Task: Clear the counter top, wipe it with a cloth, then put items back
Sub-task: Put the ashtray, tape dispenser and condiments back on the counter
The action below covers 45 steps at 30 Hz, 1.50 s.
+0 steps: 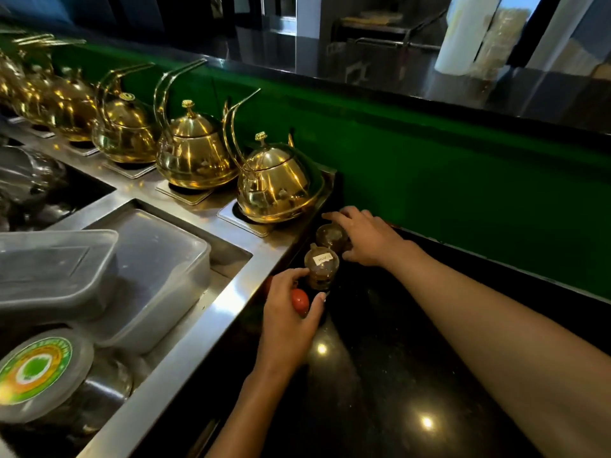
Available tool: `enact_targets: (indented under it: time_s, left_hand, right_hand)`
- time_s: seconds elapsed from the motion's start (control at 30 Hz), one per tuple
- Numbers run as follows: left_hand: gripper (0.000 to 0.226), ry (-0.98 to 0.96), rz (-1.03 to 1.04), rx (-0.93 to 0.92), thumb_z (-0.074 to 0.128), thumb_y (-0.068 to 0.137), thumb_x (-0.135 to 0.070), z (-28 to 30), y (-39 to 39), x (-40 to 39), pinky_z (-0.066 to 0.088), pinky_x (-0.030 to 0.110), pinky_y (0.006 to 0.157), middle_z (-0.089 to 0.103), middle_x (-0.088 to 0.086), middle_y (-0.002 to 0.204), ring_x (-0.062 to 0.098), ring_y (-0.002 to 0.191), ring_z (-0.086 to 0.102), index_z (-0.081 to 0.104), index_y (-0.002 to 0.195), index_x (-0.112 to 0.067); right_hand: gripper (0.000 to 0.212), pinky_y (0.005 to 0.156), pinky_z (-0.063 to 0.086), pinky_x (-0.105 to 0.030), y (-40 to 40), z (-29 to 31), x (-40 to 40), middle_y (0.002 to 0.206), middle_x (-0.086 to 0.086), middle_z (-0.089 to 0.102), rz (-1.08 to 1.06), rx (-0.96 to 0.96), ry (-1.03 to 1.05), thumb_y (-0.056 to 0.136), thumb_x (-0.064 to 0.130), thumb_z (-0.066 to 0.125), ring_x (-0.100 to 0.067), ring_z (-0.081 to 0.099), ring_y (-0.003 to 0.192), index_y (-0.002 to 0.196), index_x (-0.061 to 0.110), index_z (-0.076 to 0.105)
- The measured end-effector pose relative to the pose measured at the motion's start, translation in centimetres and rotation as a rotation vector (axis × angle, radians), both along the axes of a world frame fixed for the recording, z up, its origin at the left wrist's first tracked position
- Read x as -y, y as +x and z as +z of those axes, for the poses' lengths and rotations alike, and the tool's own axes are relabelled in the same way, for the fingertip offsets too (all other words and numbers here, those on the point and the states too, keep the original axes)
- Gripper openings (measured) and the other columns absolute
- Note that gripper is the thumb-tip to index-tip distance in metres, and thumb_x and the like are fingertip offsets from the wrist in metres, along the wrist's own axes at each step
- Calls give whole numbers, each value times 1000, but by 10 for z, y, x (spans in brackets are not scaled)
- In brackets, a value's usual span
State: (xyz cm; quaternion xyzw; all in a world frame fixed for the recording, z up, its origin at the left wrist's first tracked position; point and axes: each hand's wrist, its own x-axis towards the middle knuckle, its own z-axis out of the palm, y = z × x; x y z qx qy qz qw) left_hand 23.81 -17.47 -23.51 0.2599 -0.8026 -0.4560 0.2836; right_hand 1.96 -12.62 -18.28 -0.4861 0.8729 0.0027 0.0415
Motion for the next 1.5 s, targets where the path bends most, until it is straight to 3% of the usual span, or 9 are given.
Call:
enact_targets:
  time_s: [0.23, 0.4, 0.57, 0.83, 1.17, 1.27, 1.37, 1.43, 1.5]
  left_hand:
    - [69, -188, 59, 184, 72, 83, -37, 5, -28, -4, 43, 34, 106, 34, -8, 146, 13, 133, 37, 36, 140, -27]
    - [77, -216, 17, 322, 71, 83, -35, 1, -53, -3, 48, 45, 99, 27, -5, 151, 22, 132, 40, 24, 144, -30]
    - [74, -150, -43, 338, 73, 82, -29, -7, -65, 2, 50, 48, 94, 42, 0, 140, 24, 125, 49, 26, 140, -34]
    - [69, -102, -268, 313, 77, 80, -20, 1, -75, -27, 53, 40, 94, 49, 1, 132, 19, 117, 54, 38, 135, -29]
    - [70, -28, -527, 162, 80, 77, -22, -19, -64, -108, 52, 30, 95, 51, -7, 128, 8, 115, 54, 40, 134, -31]
    - [81, 96, -522, 142, 84, 73, -23, -30, -53, -120, 48, 20, 95, 53, -10, 127, 5, 115, 56, 36, 138, -26]
    - [93, 247, -566, 195, 86, 70, -21, -48, -42, -124, 42, 9, 93, 48, -20, 129, -7, 115, 50, 28, 143, -28]
    - [86, 256, -579, 254, 83, 74, -20, -60, -38, -125, 40, 0, 84, 46, -23, 126, -7, 117, 46, 31, 141, -29]
    - [72, 243, -548, 287, 79, 79, -18, -71, -37, -126, 39, -2, 79, 47, -22, 123, -2, 122, 46, 38, 138, -28]
  right_hand:
    - [74, 94, 50, -46, -7, -16, 13, 140, -6, 40, -17, 156, -46, 79, 29, 74, -27, 48, 123, 140, 40, 33]
    - [74, 92, 50, -44, -1, -14, -8, 134, -6, 48, -45, 199, -61, 81, 21, 73, -28, 54, 118, 142, 36, 33]
    - [72, 88, 49, -43, 11, -9, -51, 120, -6, 50, -99, 226, -73, 78, 26, 77, -26, 54, 110, 138, 35, 37]
    - [69, 91, 50, -44, 31, -14, -151, 121, 1, 46, -249, 301, -110, 81, 26, 74, -22, 52, 109, 134, 46, 33]
    - [73, 90, 49, -32, 66, -18, -267, 121, 10, 44, -369, 334, -171, 83, 26, 73, -13, 51, 110, 136, 53, 30]
    - [89, 97, 48, -34, 82, -26, -289, 131, 11, 42, -366, 366, -278, 83, 27, 73, -10, 49, 120, 142, 59, 14]
    - [114, 110, 35, -38, 100, -56, -300, 152, 11, 30, -503, 527, -572, 74, 32, 81, -8, 36, 136, 146, 55, -3]
    - [117, 114, 31, -38, 106, -81, -297, 156, 11, 26, -632, 629, -652, 68, 36, 84, -9, 33, 139, 150, 46, 1]
    - [99, 112, 34, -34, 110, -103, -286, 148, 10, 39, -695, 660, -680, 71, 32, 83, -12, 38, 137, 148, 37, 21]
